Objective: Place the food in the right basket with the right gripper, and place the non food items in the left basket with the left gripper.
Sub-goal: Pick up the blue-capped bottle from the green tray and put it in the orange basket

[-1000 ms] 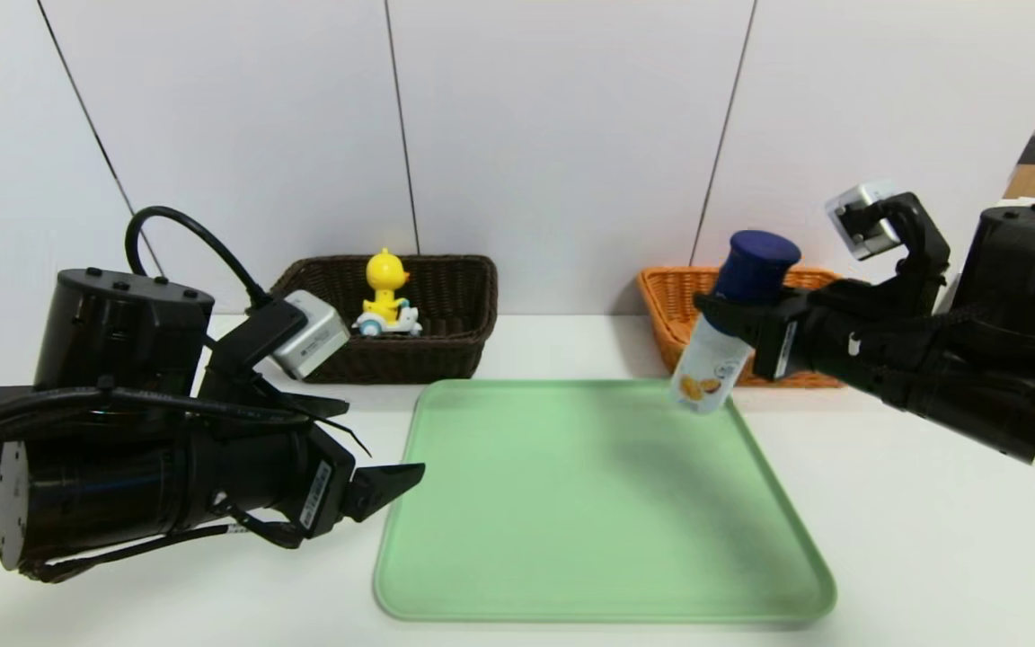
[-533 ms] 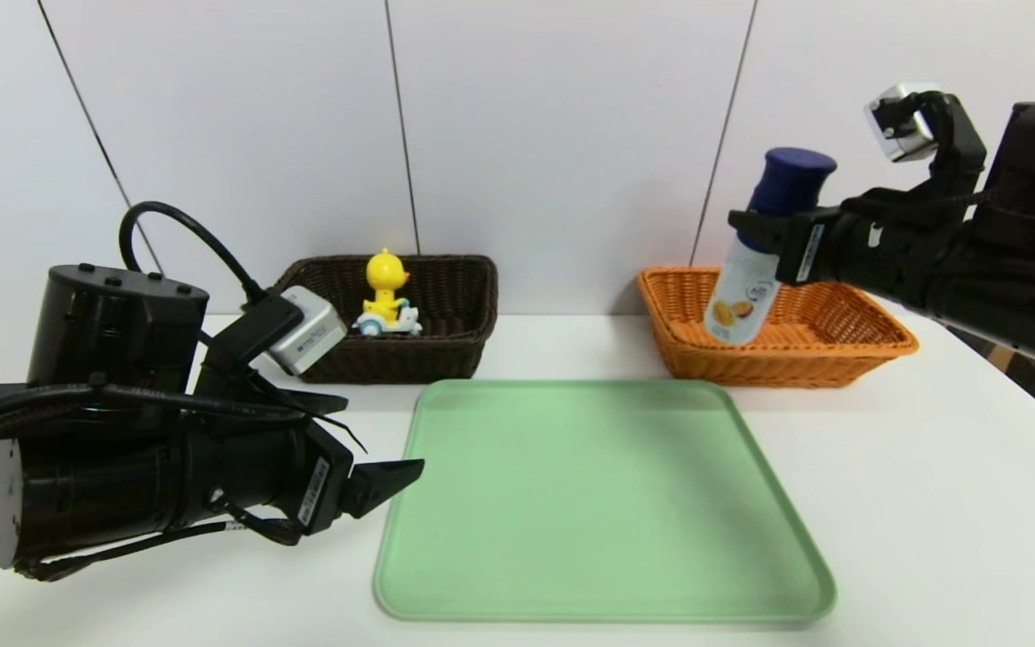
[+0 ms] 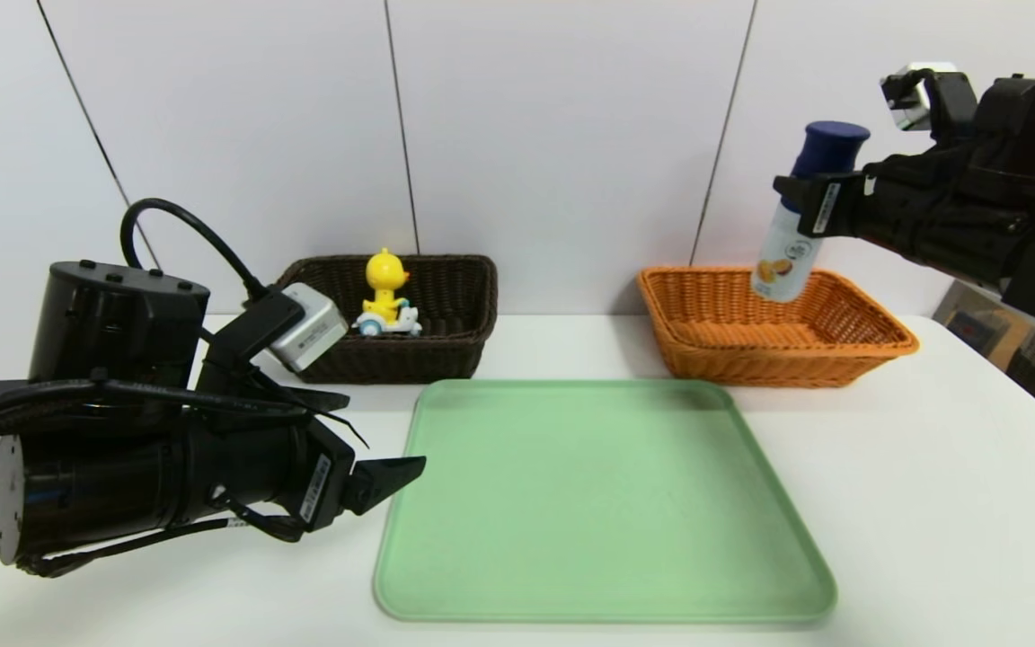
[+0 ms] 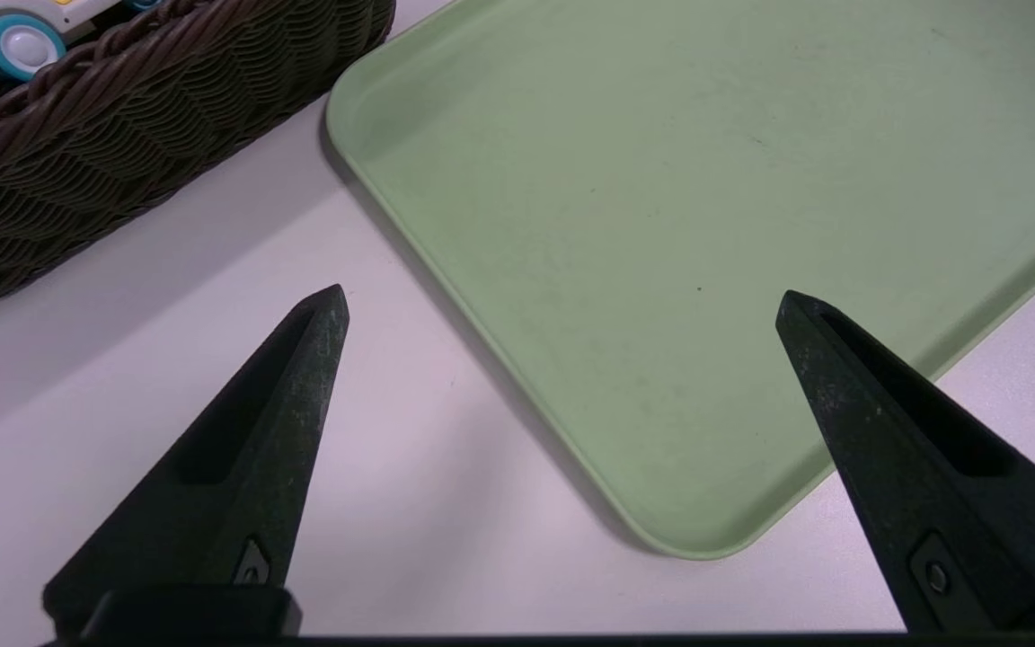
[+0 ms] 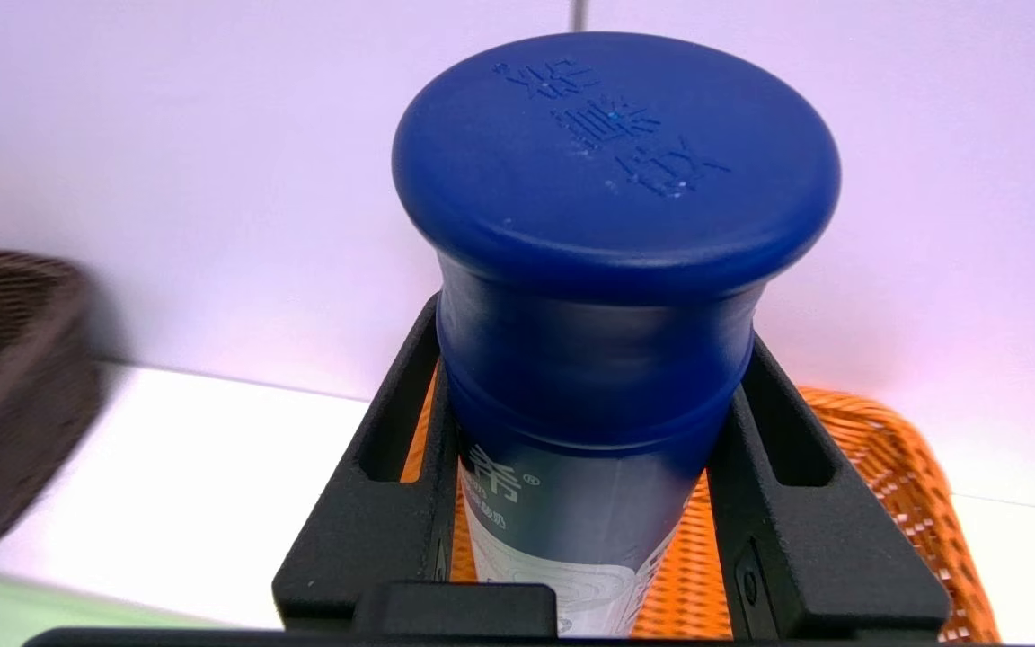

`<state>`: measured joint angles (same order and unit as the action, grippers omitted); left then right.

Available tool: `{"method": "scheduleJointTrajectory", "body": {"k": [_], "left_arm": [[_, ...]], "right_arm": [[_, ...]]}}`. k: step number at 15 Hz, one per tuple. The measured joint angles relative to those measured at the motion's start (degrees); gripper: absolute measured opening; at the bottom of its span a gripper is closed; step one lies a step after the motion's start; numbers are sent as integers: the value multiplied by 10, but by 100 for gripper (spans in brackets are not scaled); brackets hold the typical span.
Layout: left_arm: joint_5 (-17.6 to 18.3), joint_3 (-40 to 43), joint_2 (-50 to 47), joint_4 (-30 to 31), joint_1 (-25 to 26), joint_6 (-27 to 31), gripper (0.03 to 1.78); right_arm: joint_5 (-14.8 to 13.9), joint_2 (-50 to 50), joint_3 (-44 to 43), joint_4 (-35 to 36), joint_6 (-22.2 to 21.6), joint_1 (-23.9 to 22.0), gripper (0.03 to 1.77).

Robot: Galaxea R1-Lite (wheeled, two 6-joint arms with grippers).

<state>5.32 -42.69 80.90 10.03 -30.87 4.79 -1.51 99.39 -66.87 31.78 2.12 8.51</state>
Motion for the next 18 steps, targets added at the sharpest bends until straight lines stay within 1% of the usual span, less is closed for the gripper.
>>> {"method": "scheduleJointTrajectory", "body": {"k": [1,3,12,14,16,18], "left_arm": [[0,-1,0,0,0,0,169],[-2,-6,1,-1,1,0,169],[-3,-13,4,-2,2,-1,169],[-3,-13,8,-1,2,-2,169],[-2,-13,10,-1,3,-5,169],[-2,-13,13,0,3,-7,169]], "right_arm": [[-11,11,-7,0,4,-3,77],[-18,34,-19,2,7,-10,77],[-20,141,-60,13,4,-45,77],[-20,161,-64,29,4,-47,77],[-21,182,-66,61,4,-48,77],[-21,195,-69,62,6,-50,77]]}}
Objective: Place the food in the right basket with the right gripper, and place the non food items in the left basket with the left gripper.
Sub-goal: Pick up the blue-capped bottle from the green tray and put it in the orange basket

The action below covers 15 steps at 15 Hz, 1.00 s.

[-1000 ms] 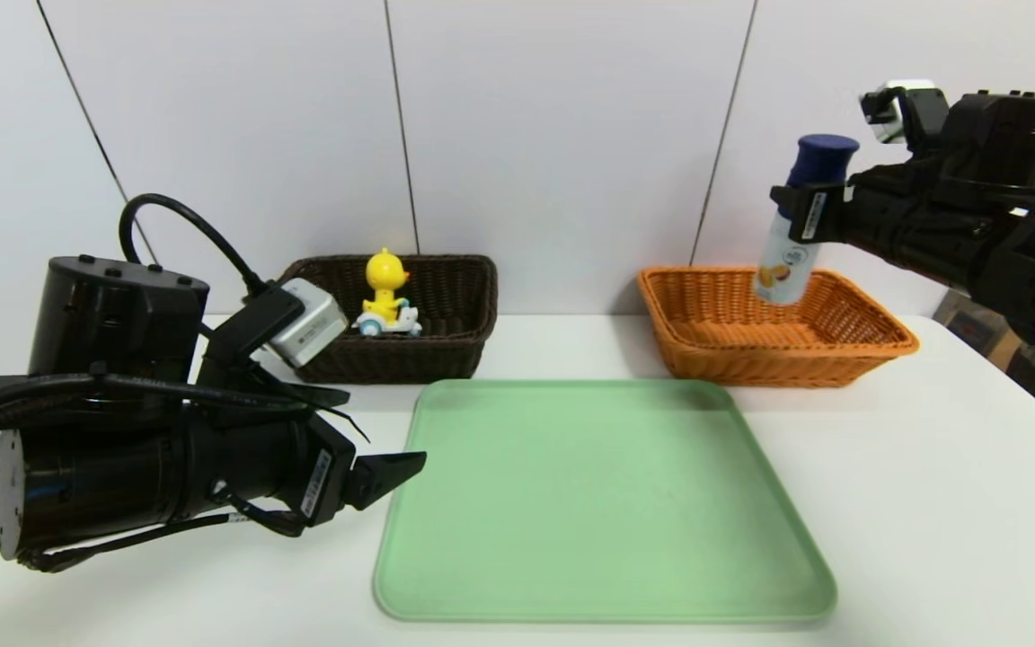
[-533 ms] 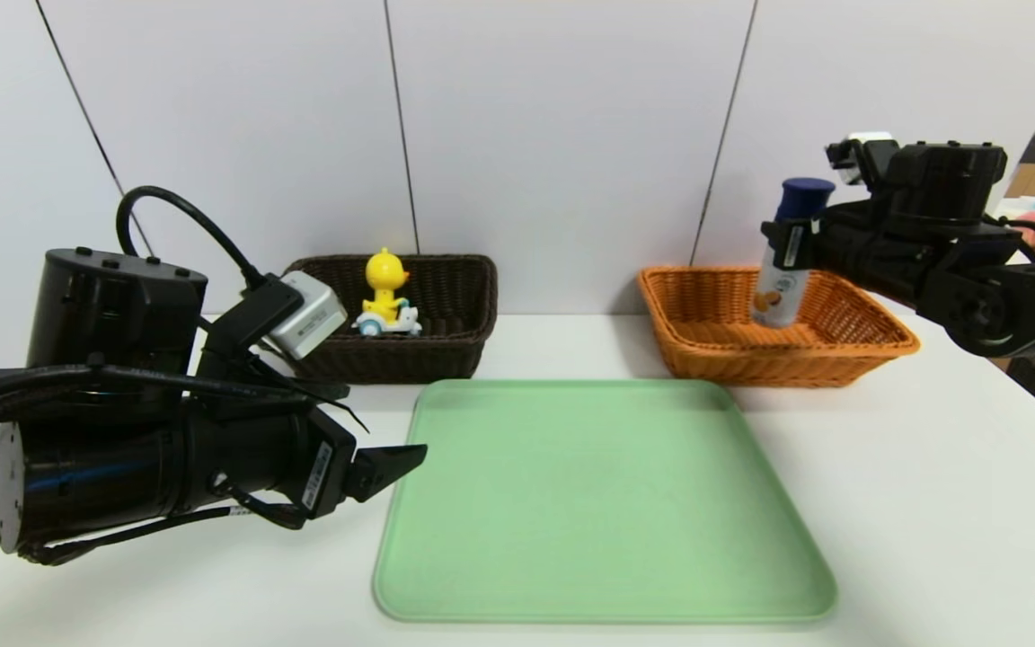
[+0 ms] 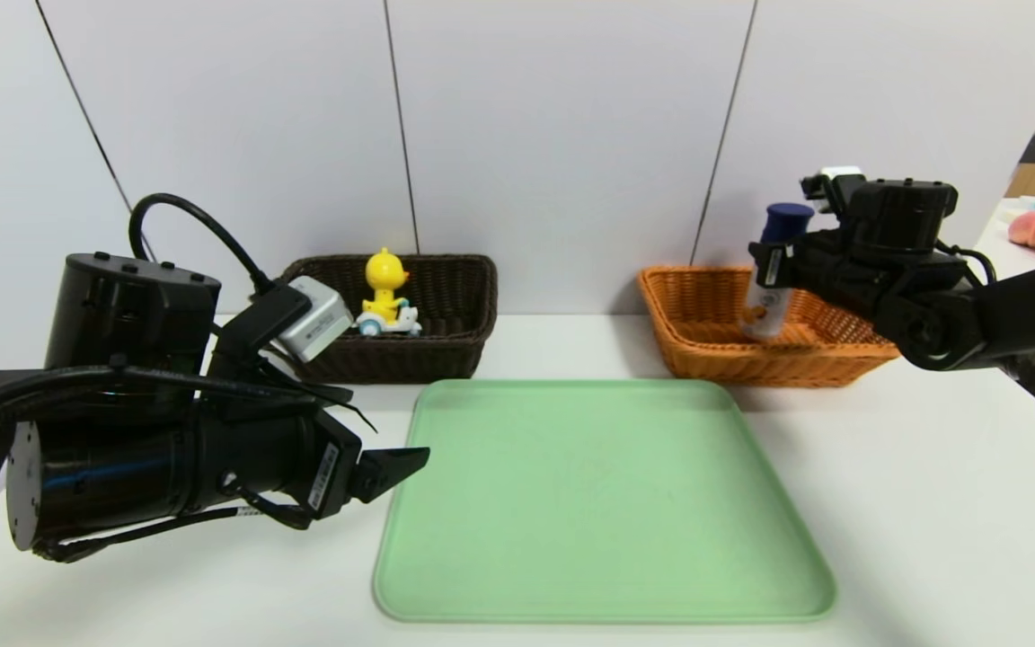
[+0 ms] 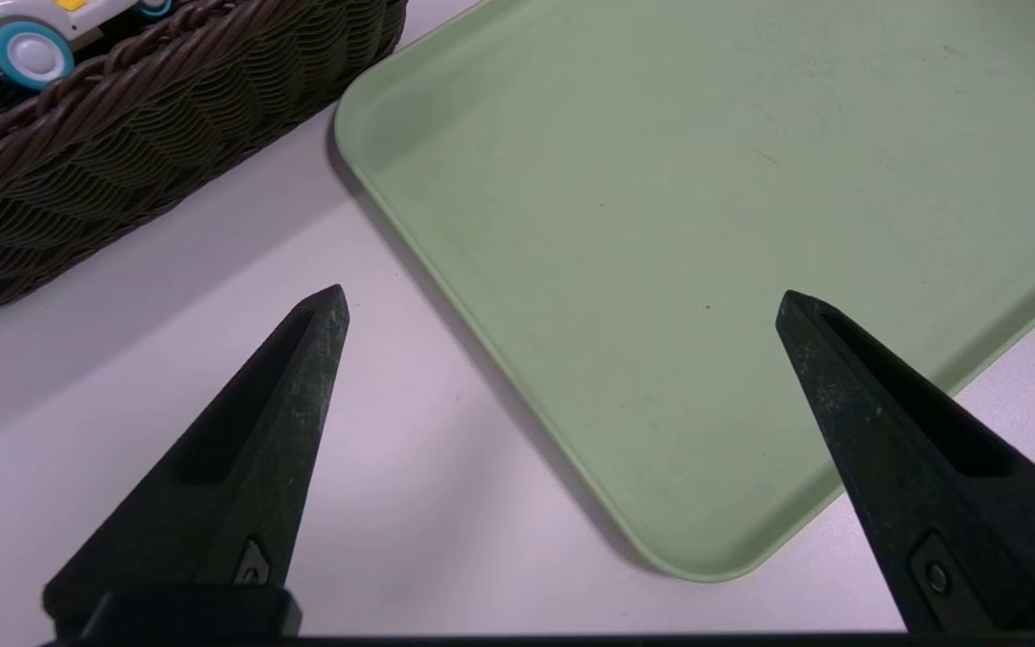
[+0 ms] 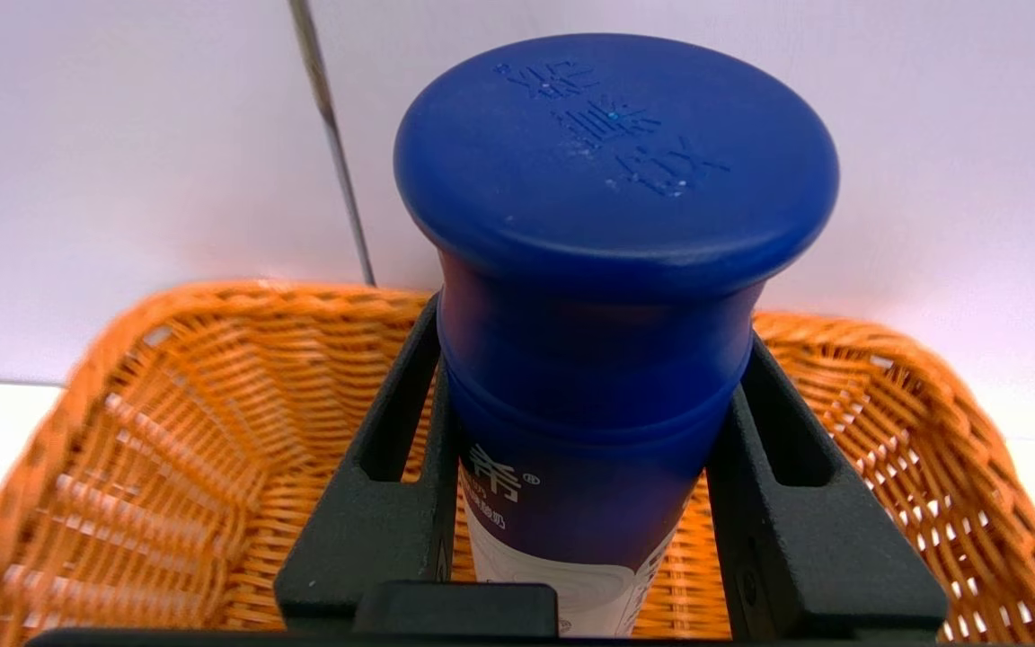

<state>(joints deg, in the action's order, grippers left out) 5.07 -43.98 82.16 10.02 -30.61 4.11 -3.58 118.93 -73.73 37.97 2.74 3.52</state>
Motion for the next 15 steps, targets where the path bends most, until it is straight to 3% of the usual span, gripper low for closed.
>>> {"method": "scheduleJointTrajectory", "body": {"k": [3,8,15], "left_arm": [[-1,0,3,0,0,-1,169],[0,-1,5,0,2,-1,169],[-1,-1,4,0,3,-1,169]], "right_arm": [[0,12,-2,1,0,0,81],[2,17,-4,2,-2,-3,123],[7,-24,11,-37,-4,-6,152]]}}
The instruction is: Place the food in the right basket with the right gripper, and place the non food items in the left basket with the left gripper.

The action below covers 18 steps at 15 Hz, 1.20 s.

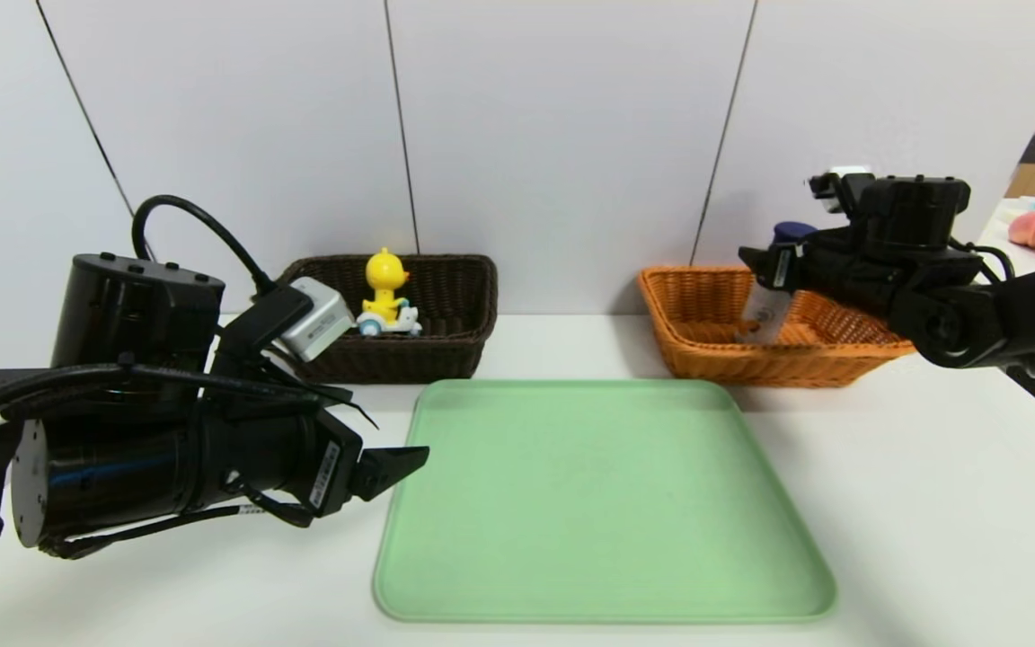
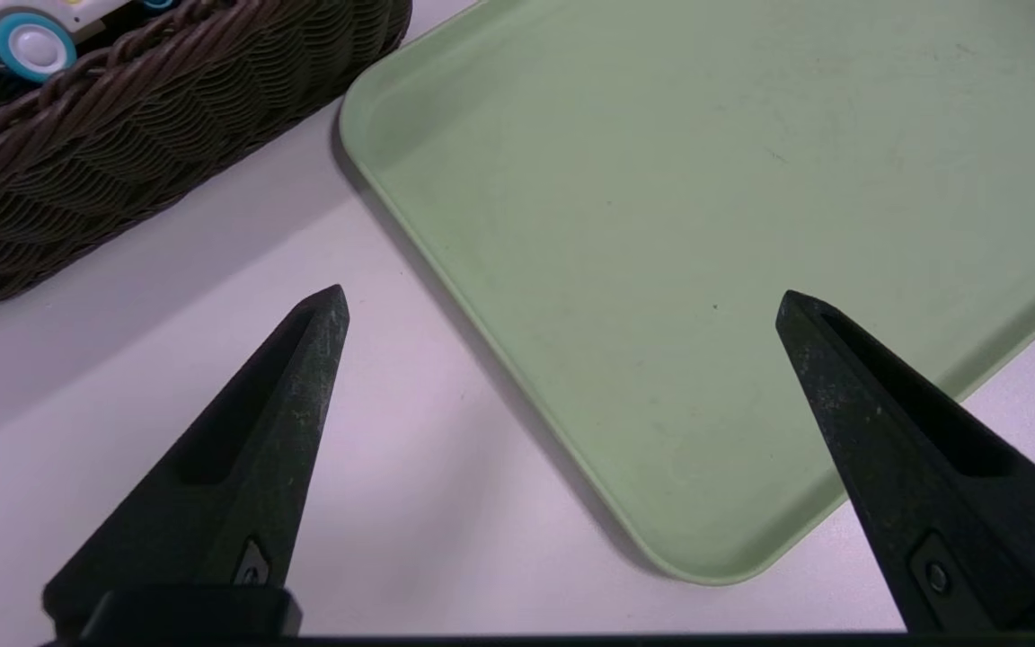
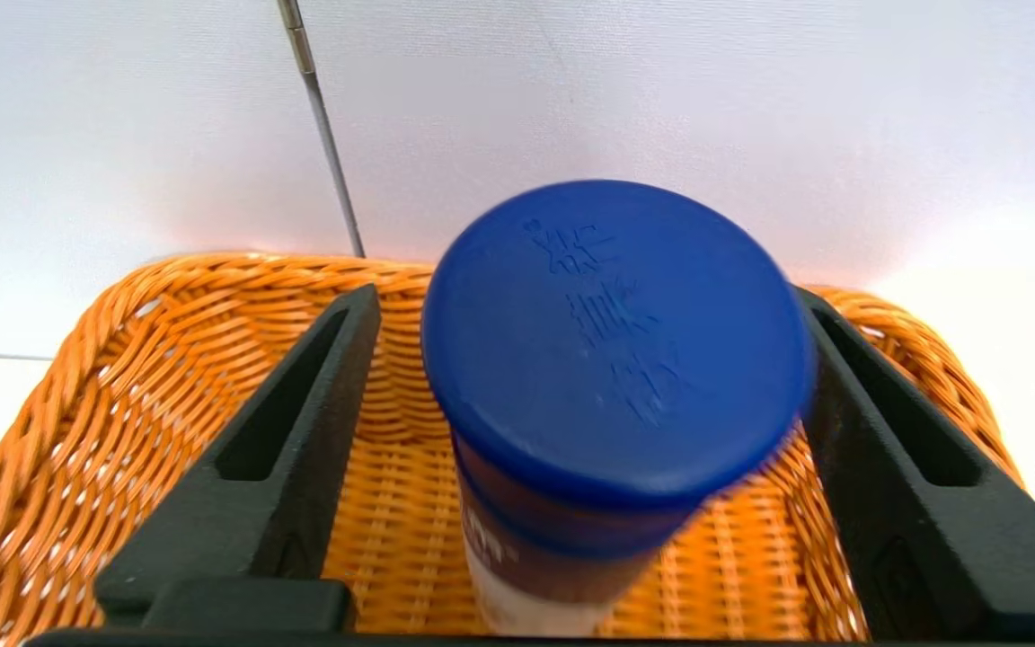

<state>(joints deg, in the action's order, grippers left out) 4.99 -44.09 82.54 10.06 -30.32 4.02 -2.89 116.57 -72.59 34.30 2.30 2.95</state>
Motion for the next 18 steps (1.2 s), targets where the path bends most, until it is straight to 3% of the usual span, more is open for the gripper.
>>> {"method": "scheduleJointTrajectory", "body": {"k": [5,12,15,18], "left_arm": [[-2,-3,-4,3,4,-18,169],[-12,-8,-27,2,36,-34,169],[-77,-8,-37,1,49,-46,169],[-169,0,-42,1,54,-75,169]], "right_arm": [[45,-86,46,-90,-23,-4,161],[48,-225,91,-211,-26,-13,167],[48,-297,141,-257,-38,-14,168],[48,-377,205,-291,-39,-14,169]]}}
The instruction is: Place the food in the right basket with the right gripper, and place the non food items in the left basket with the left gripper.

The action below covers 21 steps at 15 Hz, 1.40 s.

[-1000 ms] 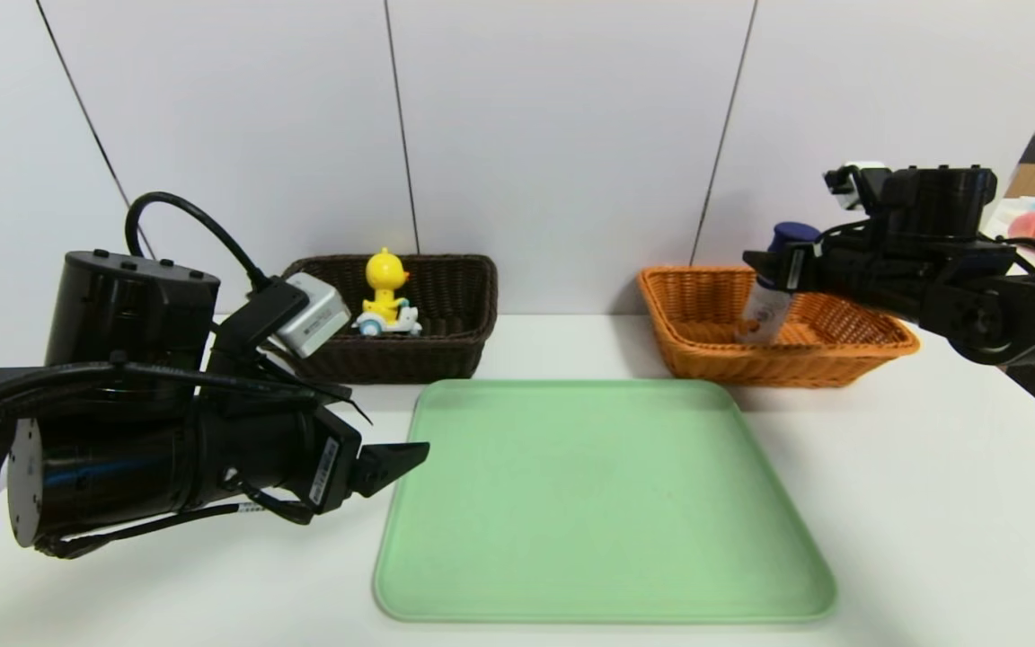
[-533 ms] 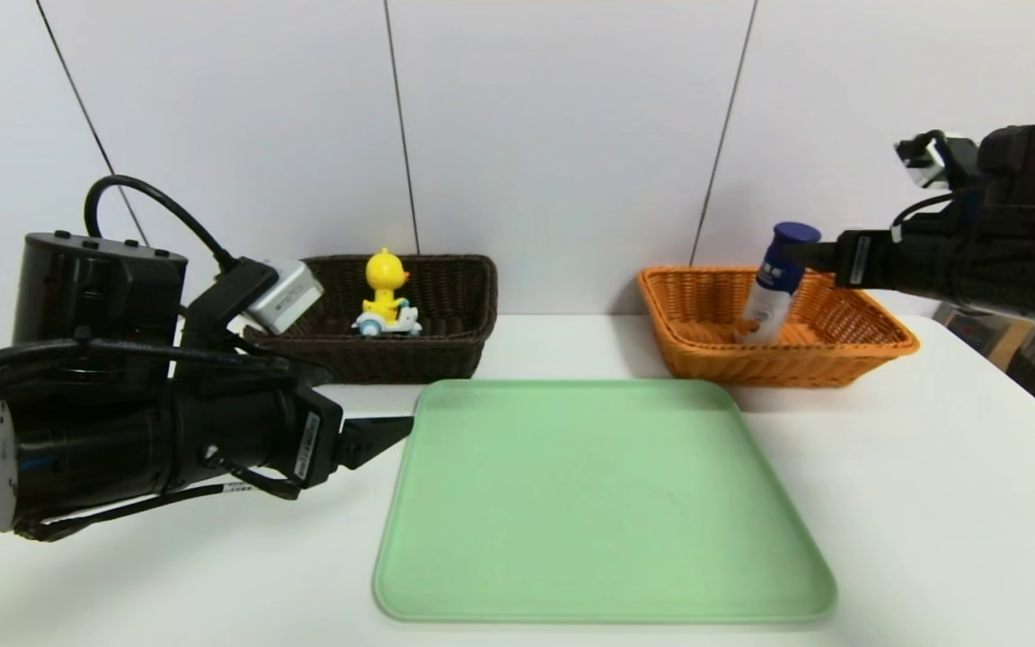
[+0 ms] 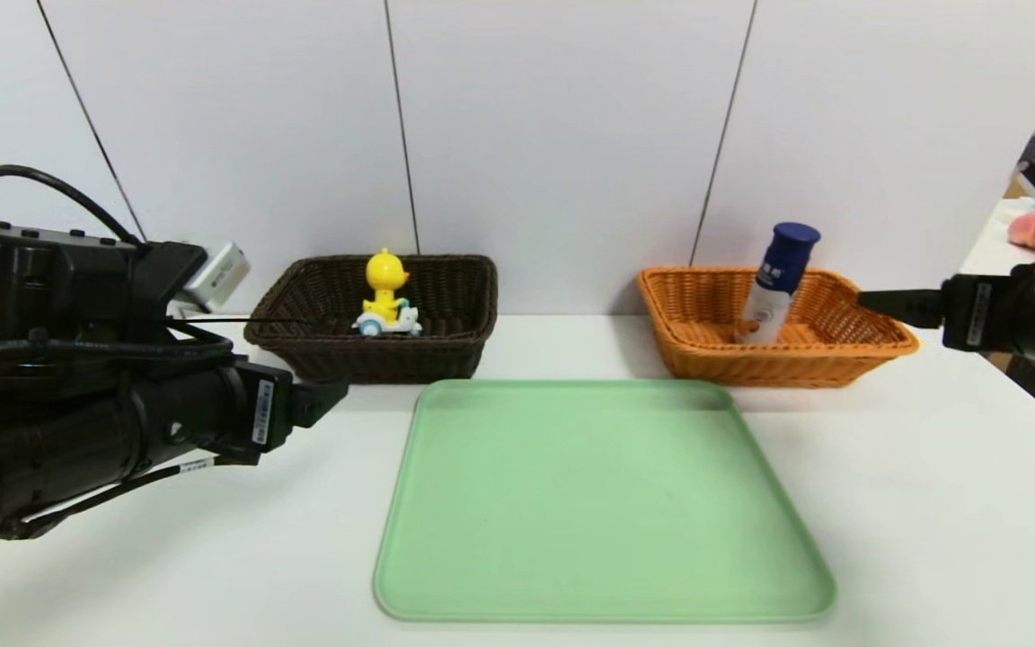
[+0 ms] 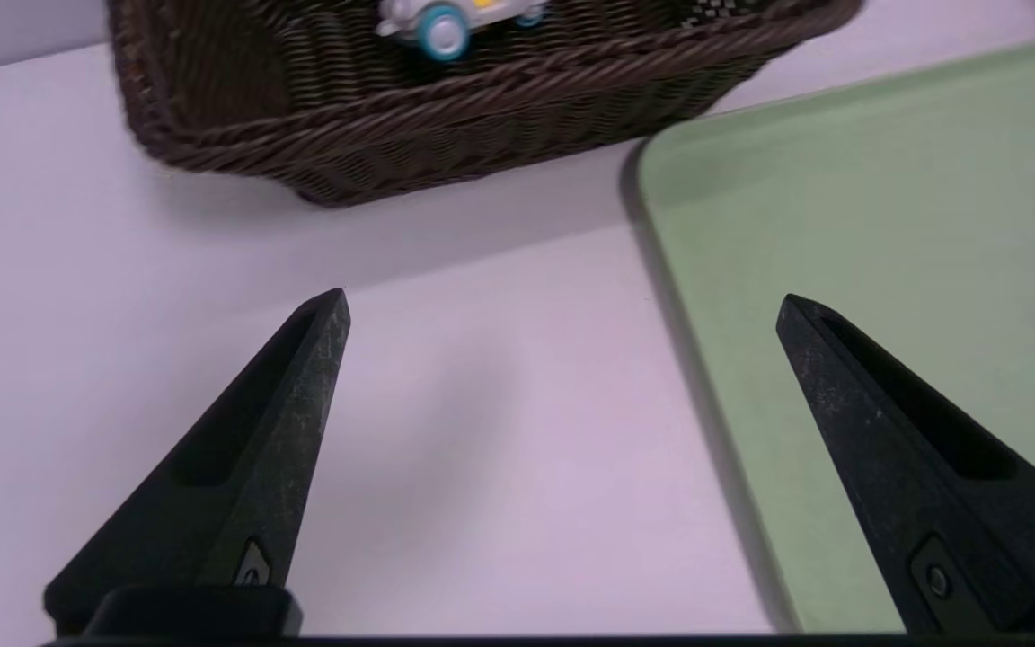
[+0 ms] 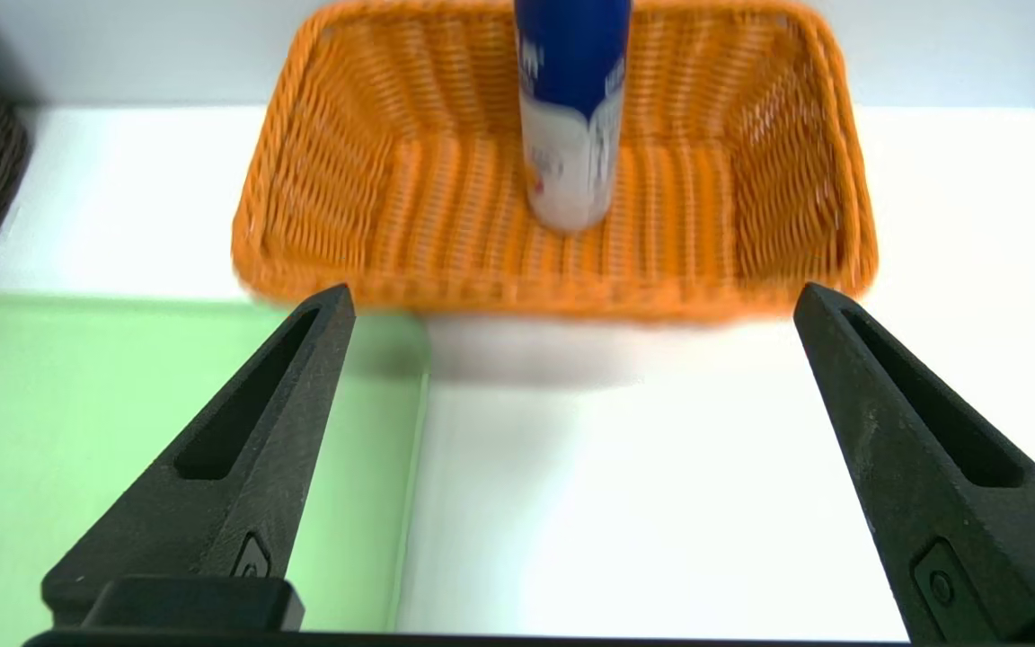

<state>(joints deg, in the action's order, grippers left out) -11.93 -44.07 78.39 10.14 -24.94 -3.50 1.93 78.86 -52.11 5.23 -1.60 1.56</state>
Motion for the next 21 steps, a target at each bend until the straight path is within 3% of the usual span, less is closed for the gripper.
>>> {"method": "scheduleJointTrajectory", "body": {"k": [2,7,12,21], "left_arm": [[-29,11,-10,0,1,-15,169],[-32,34,-71,-31,0,-11,169],[-34,84,-173,-71,2,44,169],[-19,201,-324,-74,98,75,169]], "right_arm": [[-2,-59,54,-19,0,0,169],[-7,-208,155,-50,1,0,169],[-4,-315,169,-126,31,3,169],[-2,-430,183,-200,32,-9,169]]}}
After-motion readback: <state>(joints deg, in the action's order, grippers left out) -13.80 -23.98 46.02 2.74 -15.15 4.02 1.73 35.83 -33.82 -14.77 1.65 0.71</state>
